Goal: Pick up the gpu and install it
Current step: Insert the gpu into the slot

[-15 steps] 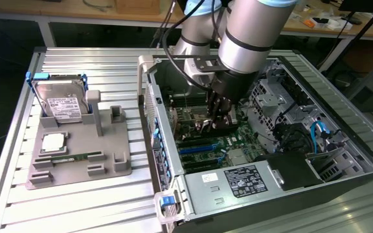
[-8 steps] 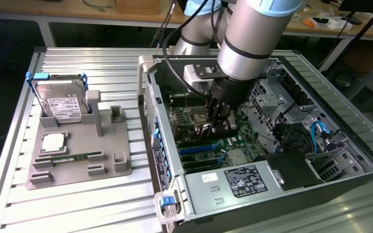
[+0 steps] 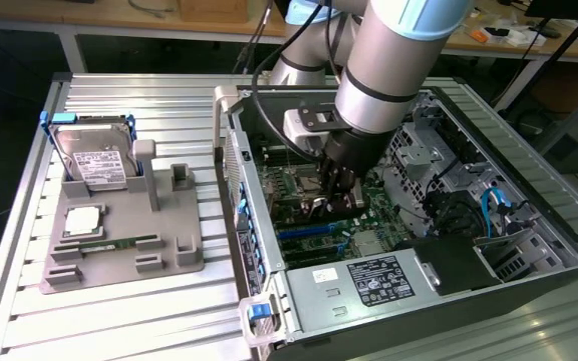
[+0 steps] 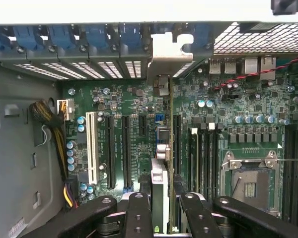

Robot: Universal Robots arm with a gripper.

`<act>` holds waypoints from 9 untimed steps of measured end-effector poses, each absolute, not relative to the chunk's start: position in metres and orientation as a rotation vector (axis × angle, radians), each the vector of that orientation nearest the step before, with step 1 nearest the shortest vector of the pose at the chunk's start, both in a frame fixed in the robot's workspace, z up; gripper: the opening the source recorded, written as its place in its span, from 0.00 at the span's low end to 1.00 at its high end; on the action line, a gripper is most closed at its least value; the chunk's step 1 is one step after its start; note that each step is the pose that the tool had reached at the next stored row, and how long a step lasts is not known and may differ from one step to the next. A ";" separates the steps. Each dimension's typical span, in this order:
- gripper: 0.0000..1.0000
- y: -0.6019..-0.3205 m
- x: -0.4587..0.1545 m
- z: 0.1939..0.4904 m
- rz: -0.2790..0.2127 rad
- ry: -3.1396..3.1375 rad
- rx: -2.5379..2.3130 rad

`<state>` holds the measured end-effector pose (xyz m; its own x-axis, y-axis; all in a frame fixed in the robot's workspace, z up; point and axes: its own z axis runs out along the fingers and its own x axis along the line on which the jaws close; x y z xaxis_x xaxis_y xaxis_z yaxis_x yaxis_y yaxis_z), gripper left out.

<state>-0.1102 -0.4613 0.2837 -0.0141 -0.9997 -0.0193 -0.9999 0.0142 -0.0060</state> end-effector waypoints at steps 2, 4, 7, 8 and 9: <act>0.27 -0.462 -0.110 0.281 0.014 2.224 -2.193; 0.27 -0.462 -0.110 0.279 0.015 2.224 -2.193; 0.27 -0.462 -0.110 0.277 0.015 2.224 -2.193; 0.27 -0.462 -0.110 0.277 0.015 2.224 -2.193; 0.27 -0.462 -0.110 0.277 0.015 2.224 -2.193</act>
<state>-0.1104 -0.4623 0.2772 -0.0140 -0.9997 -0.0194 -0.9999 0.0142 -0.0060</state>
